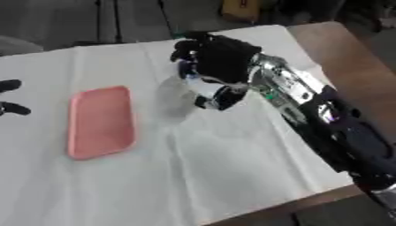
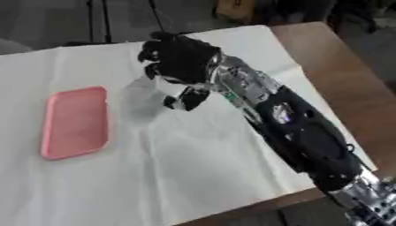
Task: Pick up objects on the table and place them in the box.
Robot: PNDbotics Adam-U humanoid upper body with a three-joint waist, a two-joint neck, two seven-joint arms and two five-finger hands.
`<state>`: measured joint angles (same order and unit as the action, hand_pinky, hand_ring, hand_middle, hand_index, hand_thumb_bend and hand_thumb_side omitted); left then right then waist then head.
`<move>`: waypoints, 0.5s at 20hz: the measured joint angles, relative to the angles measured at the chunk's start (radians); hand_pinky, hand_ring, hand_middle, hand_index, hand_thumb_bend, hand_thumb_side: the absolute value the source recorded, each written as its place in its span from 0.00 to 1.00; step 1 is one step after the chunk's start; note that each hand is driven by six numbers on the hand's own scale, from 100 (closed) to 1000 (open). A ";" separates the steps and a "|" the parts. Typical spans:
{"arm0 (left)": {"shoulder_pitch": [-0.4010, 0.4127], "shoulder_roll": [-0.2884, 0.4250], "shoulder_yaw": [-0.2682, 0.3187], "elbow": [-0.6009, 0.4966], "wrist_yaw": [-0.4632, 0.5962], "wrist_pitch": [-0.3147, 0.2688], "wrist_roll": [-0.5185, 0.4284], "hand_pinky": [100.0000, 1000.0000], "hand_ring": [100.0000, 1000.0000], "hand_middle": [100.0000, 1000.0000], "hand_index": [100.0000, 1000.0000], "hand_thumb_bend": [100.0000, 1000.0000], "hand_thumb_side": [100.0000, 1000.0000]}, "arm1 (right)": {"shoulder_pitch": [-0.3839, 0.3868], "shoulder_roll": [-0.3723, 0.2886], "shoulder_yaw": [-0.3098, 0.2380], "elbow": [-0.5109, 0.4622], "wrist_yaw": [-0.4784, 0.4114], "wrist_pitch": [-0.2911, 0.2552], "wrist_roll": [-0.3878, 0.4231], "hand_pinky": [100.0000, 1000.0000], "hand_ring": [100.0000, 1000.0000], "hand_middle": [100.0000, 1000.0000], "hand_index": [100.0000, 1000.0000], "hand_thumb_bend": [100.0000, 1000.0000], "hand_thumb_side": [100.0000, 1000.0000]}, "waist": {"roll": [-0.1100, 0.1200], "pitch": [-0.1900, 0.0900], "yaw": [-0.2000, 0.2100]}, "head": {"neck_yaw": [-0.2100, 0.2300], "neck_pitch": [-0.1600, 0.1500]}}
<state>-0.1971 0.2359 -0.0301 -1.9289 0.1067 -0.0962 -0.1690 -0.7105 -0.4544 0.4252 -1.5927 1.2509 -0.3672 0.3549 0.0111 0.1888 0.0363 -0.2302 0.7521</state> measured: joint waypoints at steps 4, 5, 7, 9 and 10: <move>-0.020 -0.001 -0.011 -0.001 0.009 0.002 -0.011 0.53 0.77 0.94 0.96 0.07 0.86 | -0.059 0.002 -0.007 0.078 -0.012 0.017 0.003 1.00 0.92 0.83 0.40 0.21 0.22 | 0.000 0.016 0.046 | -0.019 -0.017; -0.025 -0.002 -0.015 -0.002 0.011 0.002 -0.013 0.53 0.77 0.94 0.95 0.07 0.86 | -0.066 0.002 -0.009 0.097 -0.012 0.019 0.000 1.00 0.92 0.83 0.40 0.20 0.22 | 0.002 0.019 0.052 | -0.023 -0.023; -0.041 -0.009 -0.023 -0.007 0.017 0.003 -0.021 0.53 0.77 0.94 0.96 0.07 0.86 | -0.084 0.005 -0.016 0.141 -0.012 0.024 -0.004 1.00 0.92 0.83 0.40 0.18 0.21 | 0.008 0.035 0.088 | -0.039 -0.036; -0.051 -0.009 -0.030 -0.010 0.023 0.004 -0.029 0.53 0.77 0.94 0.96 0.07 0.86 | -0.104 0.020 -0.021 0.184 -0.012 0.027 -0.009 1.00 0.92 0.83 0.40 0.18 0.21 | 0.008 0.042 0.111 | -0.055 -0.045; -0.055 -0.010 -0.034 -0.012 0.026 0.005 -0.033 0.53 0.77 0.94 0.96 0.07 0.86 | -0.110 0.024 -0.025 0.202 -0.012 0.027 -0.013 1.00 0.91 0.83 0.40 0.17 0.21 | 0.007 0.042 0.114 | -0.062 -0.049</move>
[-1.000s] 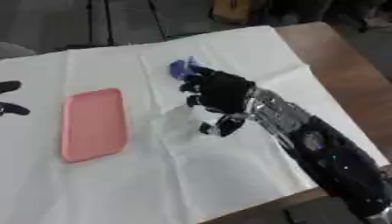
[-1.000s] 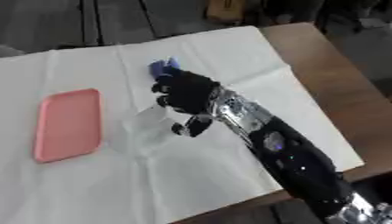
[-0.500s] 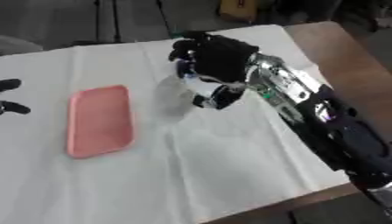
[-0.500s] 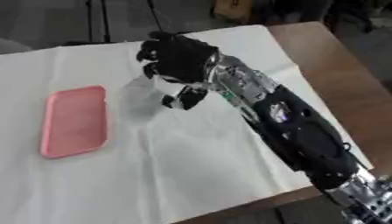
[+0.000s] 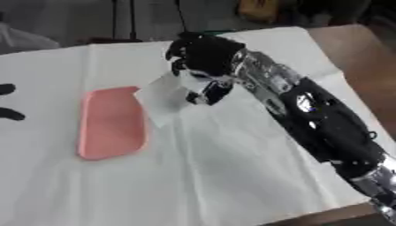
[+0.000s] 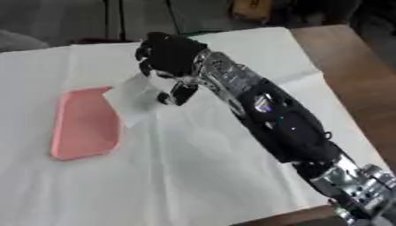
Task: Pick up objects on the table and place them in the box.
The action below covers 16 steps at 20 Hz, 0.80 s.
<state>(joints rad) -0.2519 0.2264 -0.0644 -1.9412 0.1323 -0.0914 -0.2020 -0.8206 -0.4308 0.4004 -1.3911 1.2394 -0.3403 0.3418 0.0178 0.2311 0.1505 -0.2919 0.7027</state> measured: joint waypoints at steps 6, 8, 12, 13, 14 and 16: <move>-0.014 -0.008 -0.019 -0.004 0.014 0.004 -0.021 0.53 0.77 0.94 0.96 0.07 0.86 | -0.033 0.025 -0.019 0.085 0.001 0.003 -0.019 1.00 0.90 0.82 0.40 0.12 0.19 | 0.004 0.011 0.033 | -0.024 -0.011; -0.016 -0.008 -0.021 -0.006 0.017 0.005 -0.025 0.53 0.77 0.94 0.96 0.07 0.86 | -0.045 0.036 -0.026 0.101 0.000 0.008 -0.027 1.00 0.88 0.80 0.40 0.05 0.16 | 0.005 0.013 0.041 | -0.027 -0.017; -0.022 -0.009 -0.026 -0.007 0.022 0.006 -0.030 0.53 0.77 0.94 0.96 0.07 0.86 | -0.061 0.058 -0.033 0.120 -0.018 0.019 -0.044 1.00 0.88 0.80 0.40 0.01 0.16 | 0.005 0.016 0.045 | -0.027 -0.018; -0.023 -0.009 -0.028 -0.008 0.025 0.006 -0.033 0.53 0.77 0.94 0.96 0.07 0.86 | -0.063 0.064 -0.033 0.124 -0.022 0.020 -0.048 1.00 0.88 0.80 0.40 0.01 0.16 | 0.004 0.016 0.050 | -0.027 -0.018; -0.025 -0.009 -0.031 -0.011 0.026 0.007 -0.034 0.53 0.77 0.94 0.96 0.07 0.86 | -0.068 0.071 -0.033 0.127 -0.026 0.021 -0.052 1.00 0.88 0.80 0.40 0.01 0.16 | 0.004 0.017 0.053 | -0.027 -0.018; -0.028 -0.009 -0.031 -0.014 0.028 0.008 -0.038 0.53 0.77 0.94 0.96 0.07 0.86 | -0.069 0.078 -0.033 0.133 -0.028 0.021 -0.058 1.00 0.88 0.80 0.40 0.01 0.16 | 0.003 0.017 0.053 | -0.027 -0.018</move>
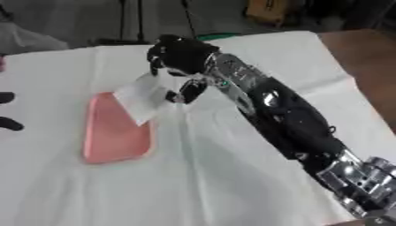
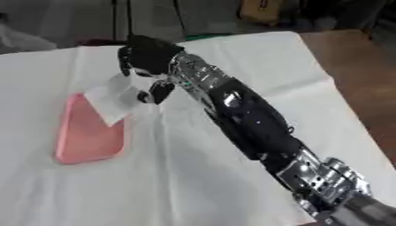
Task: Pick up objects on the table and place them in the box.
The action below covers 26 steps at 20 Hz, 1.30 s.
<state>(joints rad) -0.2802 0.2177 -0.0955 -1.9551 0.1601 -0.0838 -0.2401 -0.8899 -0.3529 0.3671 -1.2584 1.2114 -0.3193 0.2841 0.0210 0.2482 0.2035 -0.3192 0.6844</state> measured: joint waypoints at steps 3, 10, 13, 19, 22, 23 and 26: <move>-0.008 0.000 -0.007 -0.005 0.006 0.001 -0.005 0.53 0.77 0.94 0.96 0.07 0.86 | -0.005 0.012 0.005 0.012 -0.005 -0.004 -0.002 1.00 0.87 0.80 0.41 0.00 0.16 | 0.000 0.002 0.018 | -0.004 0.000; -0.013 -0.002 -0.018 -0.012 0.016 0.005 -0.019 0.53 0.77 0.94 0.96 0.07 0.86 | -0.006 0.090 0.021 0.076 -0.017 -0.060 -0.002 0.98 0.86 0.80 0.42 0.00 0.14 | -0.005 0.008 0.029 | -0.008 -0.003; -0.018 -0.008 -0.019 -0.012 0.017 0.006 -0.023 0.53 0.77 0.94 0.96 0.07 0.86 | 0.002 0.104 0.027 0.089 -0.029 -0.099 -0.003 0.97 0.86 0.81 0.43 0.00 0.13 | -0.007 0.011 0.029 | -0.008 -0.003; -0.018 -0.008 -0.024 -0.016 0.017 0.007 -0.026 0.53 0.77 0.94 0.96 0.07 0.86 | 0.002 0.112 0.028 0.098 -0.046 -0.152 0.002 0.98 0.87 0.81 0.42 0.00 0.14 | -0.010 0.013 0.031 | -0.008 -0.003; -0.020 -0.008 -0.024 -0.016 0.017 0.009 -0.028 0.53 0.77 0.94 0.96 0.07 0.86 | 0.002 0.112 0.027 0.101 -0.045 -0.151 -0.001 0.98 0.88 0.81 0.40 0.00 0.17 | -0.011 0.014 0.036 | -0.008 -0.004; -0.020 -0.008 -0.025 -0.016 0.017 0.009 -0.028 0.53 0.77 0.94 0.96 0.07 0.86 | 0.001 0.112 0.026 0.102 -0.039 -0.145 -0.005 0.99 0.89 0.82 0.44 0.00 0.24 | -0.012 0.014 0.039 | -0.008 -0.004; -0.024 -0.008 -0.026 -0.016 0.017 0.011 -0.030 0.53 0.77 0.94 0.96 0.07 0.86 | -0.008 0.112 0.020 0.106 -0.004 -0.110 -0.017 1.00 0.89 0.83 0.47 0.00 0.29 | -0.015 0.018 0.045 | -0.008 -0.007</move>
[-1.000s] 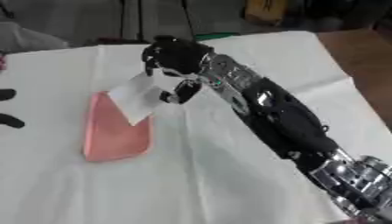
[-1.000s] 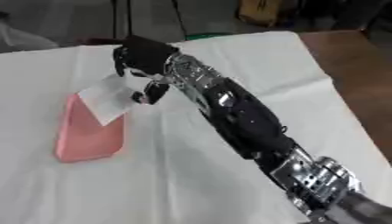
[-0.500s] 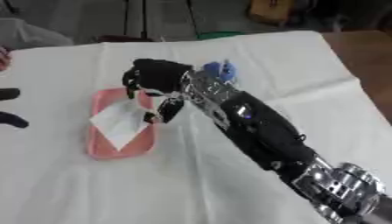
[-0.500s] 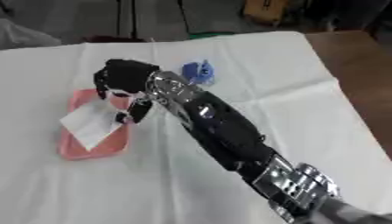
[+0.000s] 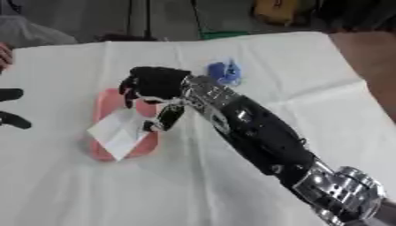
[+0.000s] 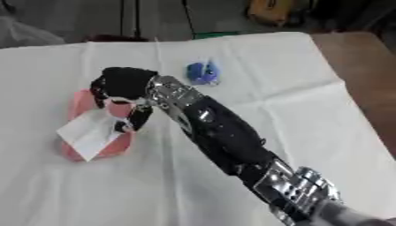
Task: Pick up objects on the table and place them in the box.
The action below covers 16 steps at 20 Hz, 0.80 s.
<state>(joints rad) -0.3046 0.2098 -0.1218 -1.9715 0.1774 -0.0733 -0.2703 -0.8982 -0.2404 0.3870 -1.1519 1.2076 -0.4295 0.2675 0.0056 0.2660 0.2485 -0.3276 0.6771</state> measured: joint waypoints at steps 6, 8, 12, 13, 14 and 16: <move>-0.004 0.000 -0.005 0.000 0.003 0.001 -0.005 0.53 0.77 0.94 0.96 0.07 0.86 | -0.008 0.002 -0.004 0.007 0.089 0.062 -0.012 1.00 0.92 0.87 0.76 0.00 0.63 | -0.003 0.001 0.011 | -0.001 -0.001; -0.006 0.000 -0.008 0.000 0.004 0.002 -0.006 0.53 0.77 0.94 0.96 0.07 0.86 | -0.008 0.007 -0.002 0.008 0.108 0.060 -0.013 1.00 0.93 0.90 0.89 0.10 0.76 | -0.005 0.002 0.011 | -0.001 -0.001; -0.008 0.000 -0.010 0.000 0.006 0.003 -0.007 0.52 0.77 0.94 0.96 0.07 0.86 | -0.008 0.009 0.001 0.008 0.139 0.047 -0.016 1.00 0.95 0.92 0.92 0.16 0.73 | -0.008 0.002 0.011 | -0.001 -0.001; -0.008 0.000 -0.010 0.000 0.006 0.003 -0.008 0.52 0.77 0.94 0.96 0.07 0.86 | -0.008 0.009 0.001 0.008 0.146 0.044 -0.018 1.00 0.95 0.92 0.92 0.16 0.73 | -0.008 0.002 0.011 | -0.001 -0.002; -0.008 0.000 -0.010 0.000 0.007 0.002 -0.008 0.52 0.77 0.94 0.96 0.07 0.86 | -0.008 0.009 0.001 0.008 0.153 0.041 -0.020 1.00 0.95 0.93 0.93 0.16 0.69 | -0.008 0.002 0.011 | -0.001 -0.002; -0.008 0.000 -0.010 0.000 0.007 0.002 -0.008 0.52 0.77 0.94 0.96 0.07 0.86 | -0.008 0.009 0.002 0.008 0.168 0.037 -0.024 1.00 0.95 0.93 0.93 0.17 0.69 | -0.008 0.002 0.011 | -0.001 -0.002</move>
<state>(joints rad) -0.3123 0.2096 -0.1316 -1.9718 0.1840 -0.0714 -0.2787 -0.9058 -0.2317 0.3885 -1.1440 1.3759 -0.3921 0.2435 -0.0019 0.2679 0.2598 -0.3287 0.6749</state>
